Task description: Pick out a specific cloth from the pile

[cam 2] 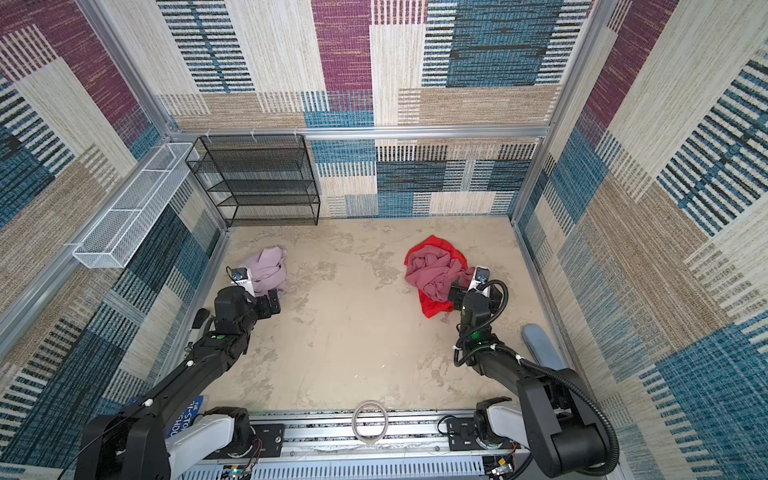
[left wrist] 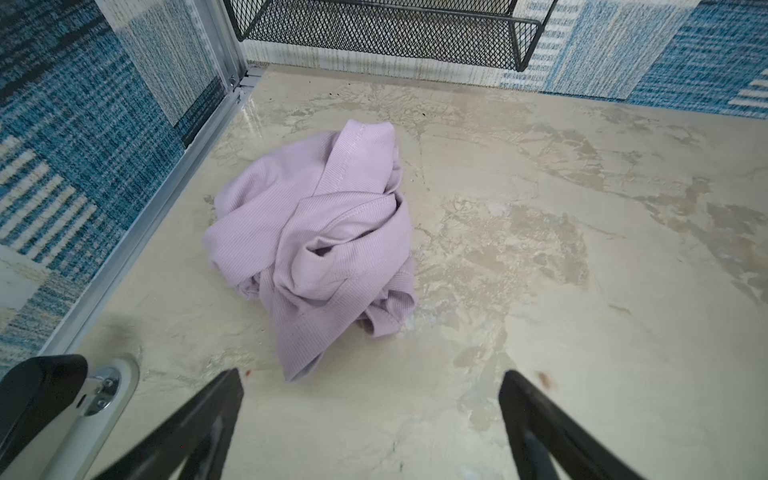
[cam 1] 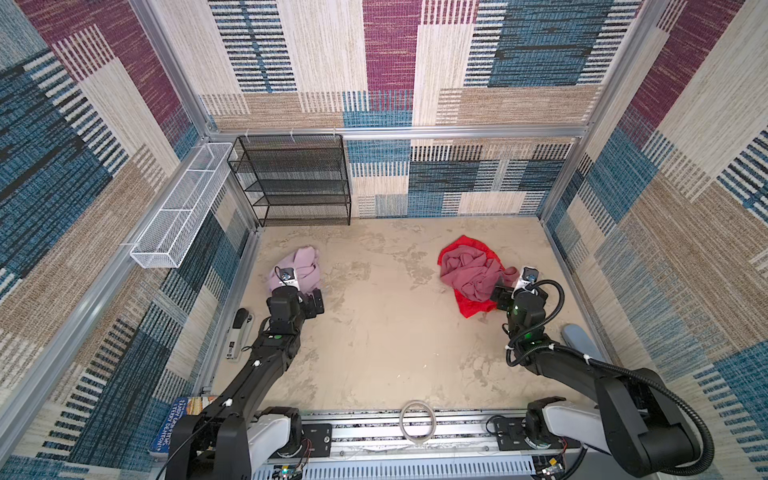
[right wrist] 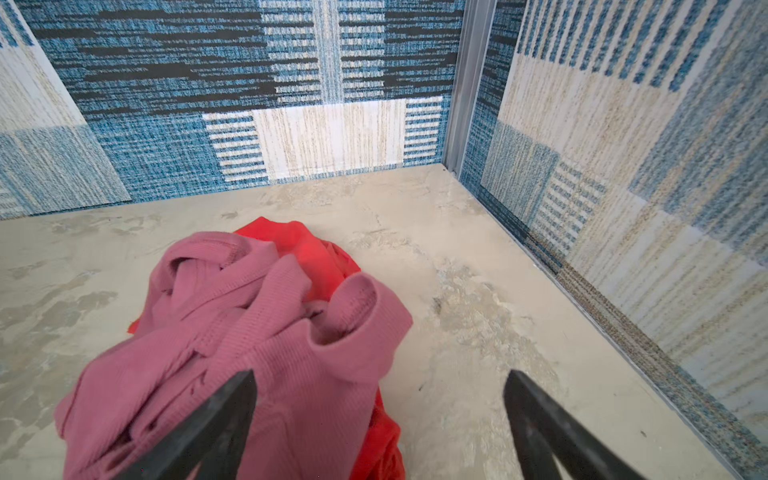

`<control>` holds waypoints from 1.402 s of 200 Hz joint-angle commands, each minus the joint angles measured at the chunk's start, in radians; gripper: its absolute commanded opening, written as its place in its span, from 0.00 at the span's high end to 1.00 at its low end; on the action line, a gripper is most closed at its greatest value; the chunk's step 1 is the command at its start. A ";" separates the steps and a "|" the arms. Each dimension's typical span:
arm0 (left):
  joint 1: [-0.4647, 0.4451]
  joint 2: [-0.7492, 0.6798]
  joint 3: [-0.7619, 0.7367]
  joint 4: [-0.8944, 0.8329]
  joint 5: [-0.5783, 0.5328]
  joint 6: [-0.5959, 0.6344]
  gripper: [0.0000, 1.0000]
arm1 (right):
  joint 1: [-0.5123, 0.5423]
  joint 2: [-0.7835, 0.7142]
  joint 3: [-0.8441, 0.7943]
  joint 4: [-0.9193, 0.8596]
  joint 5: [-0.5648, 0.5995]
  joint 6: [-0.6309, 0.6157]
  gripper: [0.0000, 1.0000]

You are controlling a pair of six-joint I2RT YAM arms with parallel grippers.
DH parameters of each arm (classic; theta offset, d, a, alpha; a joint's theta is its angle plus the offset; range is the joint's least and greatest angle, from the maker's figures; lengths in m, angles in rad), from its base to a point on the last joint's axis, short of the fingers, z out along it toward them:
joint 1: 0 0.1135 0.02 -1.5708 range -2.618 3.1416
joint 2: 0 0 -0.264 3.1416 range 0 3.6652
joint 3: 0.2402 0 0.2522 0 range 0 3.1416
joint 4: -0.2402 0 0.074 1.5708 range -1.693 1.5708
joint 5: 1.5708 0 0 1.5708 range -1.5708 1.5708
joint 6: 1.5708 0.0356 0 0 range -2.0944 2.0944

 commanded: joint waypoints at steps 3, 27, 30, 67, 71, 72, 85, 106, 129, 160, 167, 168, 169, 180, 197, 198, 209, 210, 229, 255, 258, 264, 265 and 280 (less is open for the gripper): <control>0.003 0.026 -0.016 0.153 -0.010 0.077 0.00 | -0.014 0.021 -0.039 0.226 0.018 -0.042 0.03; 0.008 0.097 -0.017 0.200 0.003 0.101 0.00 | -0.026 0.061 -0.068 0.328 -0.008 -0.062 0.02; 0.008 0.105 -0.018 0.208 0.004 0.104 0.01 | -0.029 0.066 -0.069 0.335 -0.017 -0.064 0.02; 0.023 0.234 -0.034 0.335 0.020 0.152 0.01 | -0.034 0.163 -0.076 0.449 -0.084 -0.107 0.02; 0.027 0.250 -0.036 0.353 0.020 0.151 0.00 | -0.036 0.175 -0.075 0.468 -0.078 -0.113 0.02; 0.027 0.254 -0.037 0.361 0.020 0.150 0.00 | -0.037 0.179 -0.076 0.473 -0.076 -0.114 0.02; 0.044 0.273 -0.024 0.371 0.041 0.137 0.00 | -0.045 0.235 -0.083 0.555 -0.083 -0.120 0.01; 0.097 0.358 -0.044 0.540 0.122 0.101 0.00 | -0.070 0.255 -0.062 0.515 -0.138 -0.101 0.00; 0.121 0.449 -0.061 0.651 0.157 0.082 0.01 | -0.118 0.253 -0.089 0.551 -0.225 -0.076 0.00; 0.123 0.444 -0.045 0.603 0.185 0.092 0.01 | -0.162 0.292 -0.060 0.522 -0.350 -0.066 0.00; 0.123 0.447 -0.043 0.609 0.184 0.093 0.01 | -0.176 0.311 -0.078 0.568 -0.392 -0.067 0.00; 0.123 0.448 -0.044 0.611 0.184 0.093 0.01 | -0.177 0.314 -0.080 0.573 -0.398 -0.070 0.00; 0.123 0.448 -0.045 0.612 0.184 0.093 0.01 | -0.177 0.315 -0.081 0.579 -0.401 -0.071 0.00; 0.123 0.445 -0.044 0.606 0.184 0.094 0.01 | -0.179 0.312 -0.077 0.566 -0.408 -0.070 0.00; 0.123 0.446 -0.045 0.610 0.184 0.094 0.01 | -0.179 0.312 -0.080 0.570 -0.407 -0.072 0.00; 0.123 0.446 -0.045 0.610 0.184 0.094 0.01 | -0.180 0.311 -0.080 0.569 -0.407 -0.072 0.00; 0.123 0.447 -0.045 0.611 0.183 0.093 0.01 | -0.180 0.313 -0.082 0.578 -0.408 -0.072 0.00; 0.123 0.446 -0.045 0.611 0.183 0.093 0.01 | -0.180 0.312 -0.082 0.577 -0.408 -0.072 0.00; 0.123 0.446 -0.045 0.611 0.184 0.094 0.01 | -0.180 0.311 -0.081 0.574 -0.406 -0.074 0.00; 0.123 0.446 -0.046 0.611 0.183 0.094 0.01 | -0.179 0.314 -0.081 0.577 -0.410 -0.074 0.00; 0.123 0.447 -0.046 0.611 0.183 0.094 0.01 | -0.179 0.312 -0.081 0.576 -0.409 -0.075 0.00; 0.123 0.447 -0.046 0.612 0.183 0.092 0.01 | -0.179 0.310 -0.080 0.573 -0.409 -0.074 0.00; 0.123 0.447 -0.046 0.611 0.183 0.093 0.01 | -0.179 0.311 -0.081 0.574 -0.409 -0.075 0.00; 0.123 0.446 -0.046 0.612 0.183 0.094 0.01 | -0.180 0.313 -0.078 0.571 -0.408 -0.074 0.00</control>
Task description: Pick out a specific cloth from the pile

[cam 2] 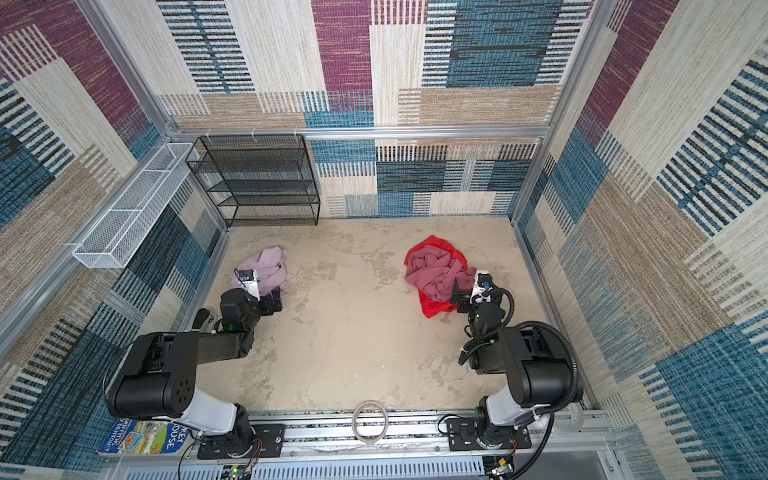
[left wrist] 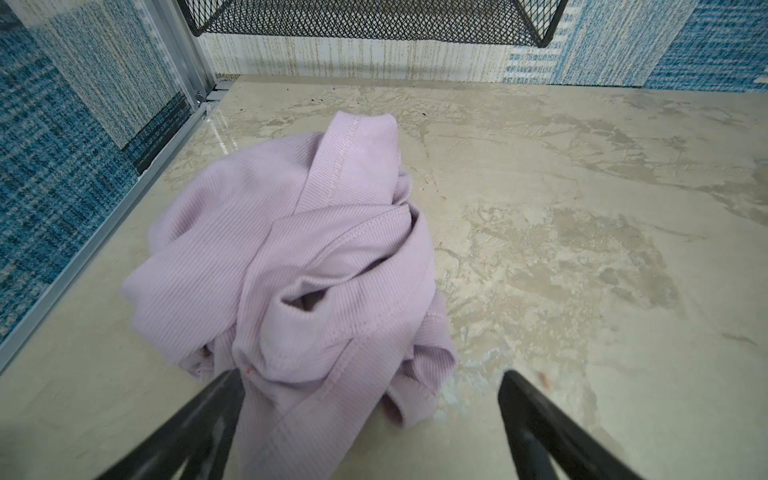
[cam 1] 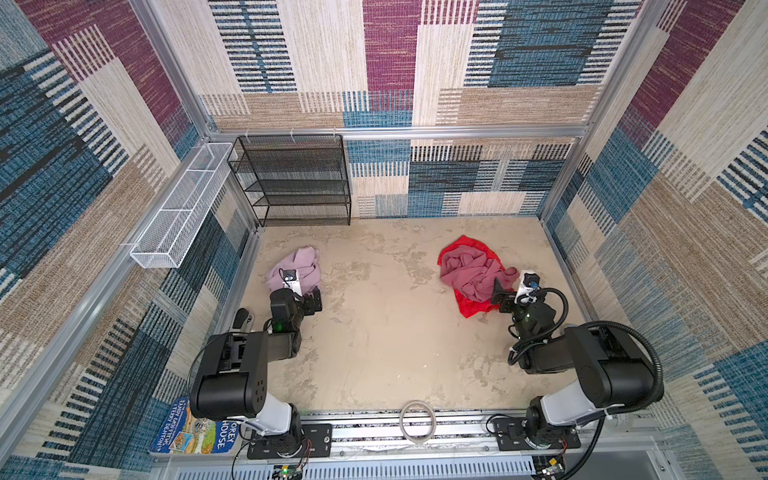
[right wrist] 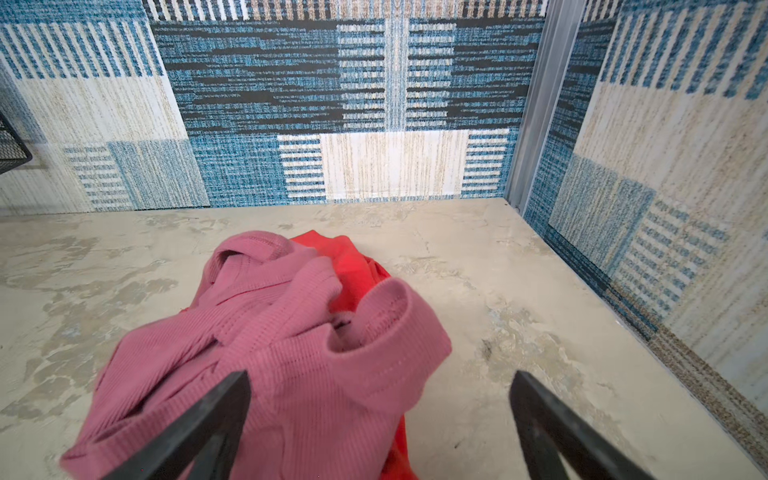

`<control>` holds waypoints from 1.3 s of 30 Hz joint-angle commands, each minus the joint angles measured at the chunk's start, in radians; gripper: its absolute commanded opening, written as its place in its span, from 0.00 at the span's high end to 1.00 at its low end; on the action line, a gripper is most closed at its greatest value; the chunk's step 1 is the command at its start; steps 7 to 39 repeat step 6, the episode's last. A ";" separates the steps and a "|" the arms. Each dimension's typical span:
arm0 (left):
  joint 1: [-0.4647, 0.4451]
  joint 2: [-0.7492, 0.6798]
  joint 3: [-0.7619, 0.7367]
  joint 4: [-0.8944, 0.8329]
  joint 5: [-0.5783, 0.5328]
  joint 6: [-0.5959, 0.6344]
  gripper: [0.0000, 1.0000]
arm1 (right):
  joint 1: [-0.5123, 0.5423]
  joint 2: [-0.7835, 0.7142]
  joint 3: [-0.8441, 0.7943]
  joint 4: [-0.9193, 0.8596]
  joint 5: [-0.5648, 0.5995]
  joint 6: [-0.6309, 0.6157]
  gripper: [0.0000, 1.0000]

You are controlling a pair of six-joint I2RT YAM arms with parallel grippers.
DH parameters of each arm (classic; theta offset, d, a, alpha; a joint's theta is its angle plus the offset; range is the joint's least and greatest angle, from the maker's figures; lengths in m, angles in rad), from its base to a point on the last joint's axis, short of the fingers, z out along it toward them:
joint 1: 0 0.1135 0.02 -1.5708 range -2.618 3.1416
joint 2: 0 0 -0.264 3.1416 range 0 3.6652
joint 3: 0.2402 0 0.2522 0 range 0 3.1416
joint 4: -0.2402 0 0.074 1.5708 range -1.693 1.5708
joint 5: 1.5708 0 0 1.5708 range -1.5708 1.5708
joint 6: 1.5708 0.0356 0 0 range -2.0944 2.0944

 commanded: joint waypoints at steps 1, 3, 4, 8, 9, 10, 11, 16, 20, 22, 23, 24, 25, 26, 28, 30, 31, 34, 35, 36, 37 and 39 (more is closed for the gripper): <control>-0.001 0.001 0.003 0.034 0.010 -0.009 0.01 | 0.001 0.000 0.003 0.038 -0.011 0.003 0.00; -0.001 0.001 0.003 0.034 0.011 -0.009 0.01 | 0.001 0.000 0.006 0.036 -0.011 0.004 0.00; -0.001 0.001 0.003 0.034 0.010 -0.009 0.01 | 0.001 0.000 0.004 0.038 -0.012 0.004 0.00; -0.001 0.001 0.003 0.034 0.011 -0.009 0.01 | 0.002 0.000 0.001 0.040 -0.012 0.004 0.00; -0.001 0.001 0.003 0.034 0.011 -0.009 0.01 | 0.002 0.000 0.001 0.040 -0.012 0.004 0.00; -0.001 0.001 0.003 0.034 0.011 -0.009 0.01 | 0.002 0.000 0.001 0.040 -0.012 0.004 0.00; -0.001 0.001 0.003 0.034 0.011 -0.009 0.01 | 0.002 0.000 0.001 0.040 -0.012 0.004 0.00; -0.001 0.001 0.003 0.034 0.011 -0.009 0.01 | 0.002 0.000 0.001 0.040 -0.012 0.004 0.00; -0.001 0.001 0.003 0.034 0.011 -0.009 0.01 | 0.002 0.000 0.001 0.040 -0.012 0.004 0.00; -0.001 0.001 0.003 0.034 0.011 -0.009 0.01 | 0.002 0.000 0.001 0.040 -0.012 0.004 0.00; -0.001 0.001 0.003 0.034 0.011 -0.009 0.01 | 0.002 0.000 0.001 0.040 -0.012 0.004 0.00; -0.001 0.001 0.003 0.034 0.011 -0.009 0.01 | 0.002 0.000 0.001 0.040 -0.012 0.004 0.00; -0.001 0.001 0.003 0.034 0.011 -0.009 0.01 | 0.002 0.000 0.001 0.040 -0.012 0.004 0.00; -0.001 0.001 0.003 0.034 0.011 -0.009 0.01 | 0.002 0.000 0.001 0.040 -0.012 0.004 0.00; -0.001 0.001 0.003 0.034 0.011 -0.009 0.01 | 0.002 0.000 0.001 0.040 -0.012 0.004 0.00; -0.001 0.001 0.003 0.034 0.011 -0.009 0.01 | 0.002 0.000 0.001 0.040 -0.012 0.004 0.00; -0.001 0.001 0.003 0.034 0.011 -0.009 0.01 | 0.002 0.000 0.001 0.040 -0.012 0.004 0.00; -0.001 0.001 0.003 0.034 0.011 -0.009 0.01 | 0.002 0.000 0.001 0.040 -0.012 0.004 0.00; -0.001 0.001 0.003 0.034 0.011 -0.009 0.01 | 0.002 0.000 0.001 0.040 -0.012 0.004 0.00; -0.001 0.001 0.003 0.034 0.011 -0.009 0.01 | 0.002 0.000 0.001 0.040 -0.012 0.004 0.00; -0.001 0.001 0.003 0.034 0.011 -0.009 0.01 | 0.002 0.000 0.001 0.040 -0.012 0.004 0.00; -0.001 0.001 0.003 0.034 0.011 -0.009 0.01 | 0.002 0.000 0.001 0.040 -0.012 0.004 0.00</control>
